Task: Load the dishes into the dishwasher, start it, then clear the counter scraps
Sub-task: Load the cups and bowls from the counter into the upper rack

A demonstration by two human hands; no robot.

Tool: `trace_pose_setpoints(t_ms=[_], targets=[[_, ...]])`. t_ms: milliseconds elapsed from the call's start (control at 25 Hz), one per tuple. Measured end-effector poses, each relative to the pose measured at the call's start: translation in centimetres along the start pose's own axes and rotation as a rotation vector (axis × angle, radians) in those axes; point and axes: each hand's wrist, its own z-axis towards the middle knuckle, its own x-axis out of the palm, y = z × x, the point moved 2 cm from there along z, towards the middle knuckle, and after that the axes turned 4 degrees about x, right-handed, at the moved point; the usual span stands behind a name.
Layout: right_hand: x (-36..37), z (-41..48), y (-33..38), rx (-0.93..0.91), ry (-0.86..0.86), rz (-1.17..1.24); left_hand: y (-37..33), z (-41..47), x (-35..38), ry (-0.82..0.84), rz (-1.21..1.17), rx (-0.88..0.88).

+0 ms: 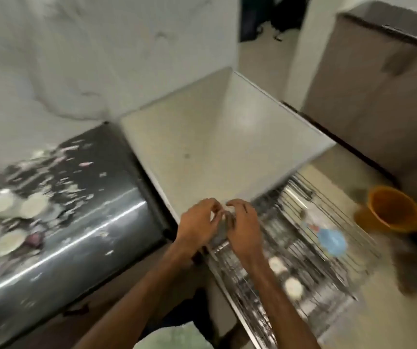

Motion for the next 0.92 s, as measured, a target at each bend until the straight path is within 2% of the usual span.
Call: trace_pose_setpoints(t_ms=[200,440,640,800,920], targets=[[8.0,-0.6,12.5,-0.323,0.180,0.018,11.0,-7.8,-10.9,-0.366,-0.017,-0.349],[17.9,-5.1,22.1,-0.563,0.422,-0.080,22.6,-20.2,-17.5,-0.638,-0.087,-0.677],[25.3,-6.7,29.3,-0.687,0.531,-0.238,29.6,-26.7,-20.3,-0.625,-0.128,-0.779],[30.0,-4.3,34.6,-0.712,0.530,-0.429,32.9,-27.2,-21.8,-0.571,-0.184,-0.734],[32.3,-2.3,35.7,-0.664,0.584,-0.630,34.5,-26.5,-22.3,-0.521,-0.203,-0.697]])
